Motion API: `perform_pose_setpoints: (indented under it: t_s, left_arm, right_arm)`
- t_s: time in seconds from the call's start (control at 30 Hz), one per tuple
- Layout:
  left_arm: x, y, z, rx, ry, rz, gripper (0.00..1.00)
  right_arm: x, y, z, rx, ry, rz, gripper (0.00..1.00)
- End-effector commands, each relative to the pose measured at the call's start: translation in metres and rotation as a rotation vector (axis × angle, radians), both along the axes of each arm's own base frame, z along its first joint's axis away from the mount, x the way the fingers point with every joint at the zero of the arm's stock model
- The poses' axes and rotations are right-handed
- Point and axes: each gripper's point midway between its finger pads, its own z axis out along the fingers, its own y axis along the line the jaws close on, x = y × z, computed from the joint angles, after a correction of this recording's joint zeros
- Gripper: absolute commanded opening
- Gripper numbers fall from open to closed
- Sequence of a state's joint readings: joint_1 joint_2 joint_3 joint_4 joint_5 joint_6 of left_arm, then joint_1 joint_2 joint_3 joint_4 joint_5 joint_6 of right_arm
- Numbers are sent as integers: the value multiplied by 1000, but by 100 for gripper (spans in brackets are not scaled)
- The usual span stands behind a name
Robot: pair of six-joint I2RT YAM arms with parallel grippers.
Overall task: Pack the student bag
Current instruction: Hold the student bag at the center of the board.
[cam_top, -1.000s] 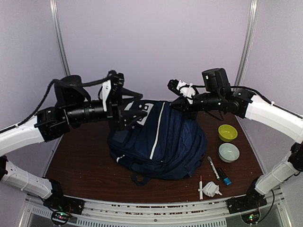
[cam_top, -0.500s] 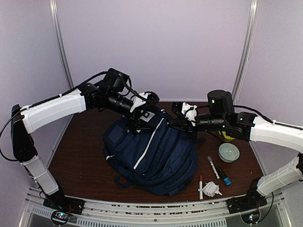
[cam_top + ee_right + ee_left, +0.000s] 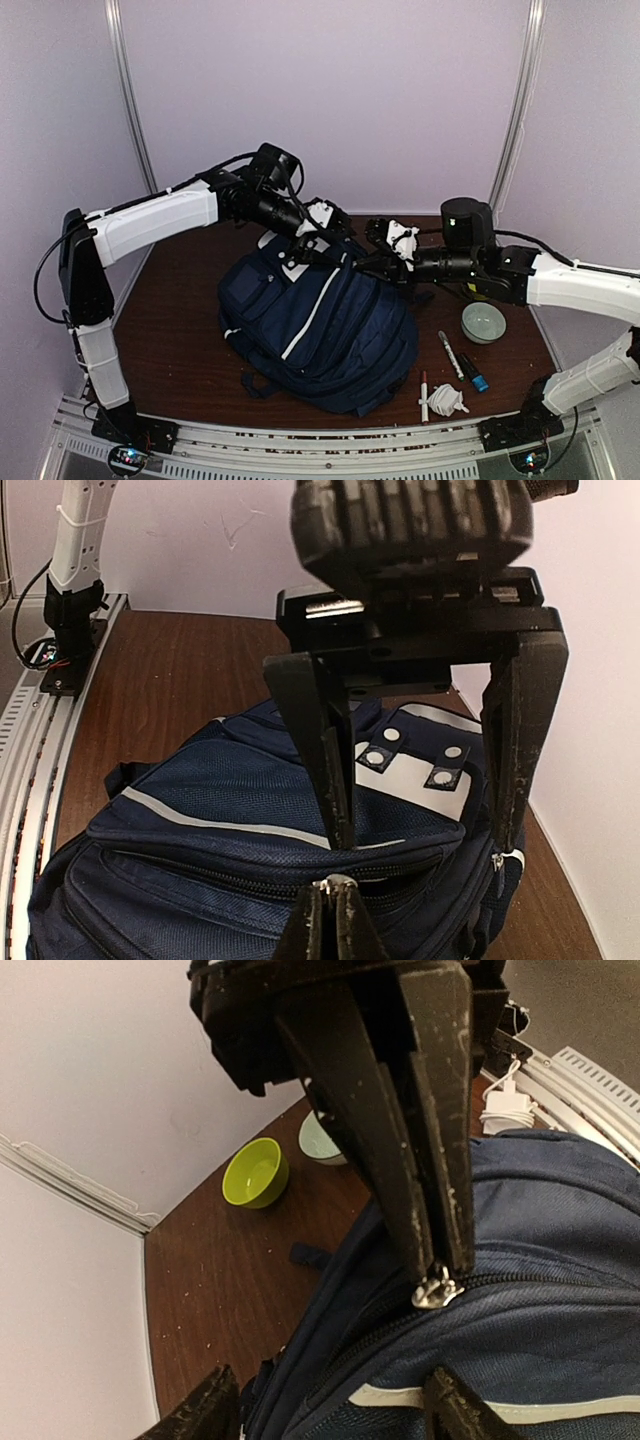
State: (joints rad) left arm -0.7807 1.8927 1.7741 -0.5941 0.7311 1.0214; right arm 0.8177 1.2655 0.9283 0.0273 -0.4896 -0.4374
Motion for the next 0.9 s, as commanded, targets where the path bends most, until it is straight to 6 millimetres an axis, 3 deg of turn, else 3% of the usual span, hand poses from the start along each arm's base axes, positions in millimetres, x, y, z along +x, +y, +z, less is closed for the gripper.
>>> perform_pose_setpoints:
  t_s: [0.0, 0.1, 0.27, 0.4, 0.5, 0.6, 0.73, 0.87]
  left_arm:
    - [8, -1, -14, 57, -49, -1, 64]
    - [5, -4, -17, 57, -37, -18, 55]
    - [-18, -12, -34, 108, -52, -102, 41]
    - [-26, -15, -39, 123, -61, -122, 24]
    - [-27, -18, -34, 109, -46, -119, 0]
    - [-21, -20, -26, 84, -23, -51, 0]
    - [3, -20, -7, 5, -67, 125, 0]
    - [16, -16, 9, -80, -112, 237, 0]
  right_arm:
    - [-9, 7, 5, 42, -2, 47, 0]
    - [-8, 9, 6, 43, -1, 48, 0]
    - [-5, 10, 4, 37, -5, 43, 0]
    - [-3, 7, 3, 34, 2, 33, 0]
    - [-3, 5, -1, 29, 12, 26, 0]
    - [2, -1, -7, 9, 32, -18, 0]
    - [10, -18, -25, -45, 139, -151, 0]
    - [1, -33, -51, -94, 257, -218, 0]
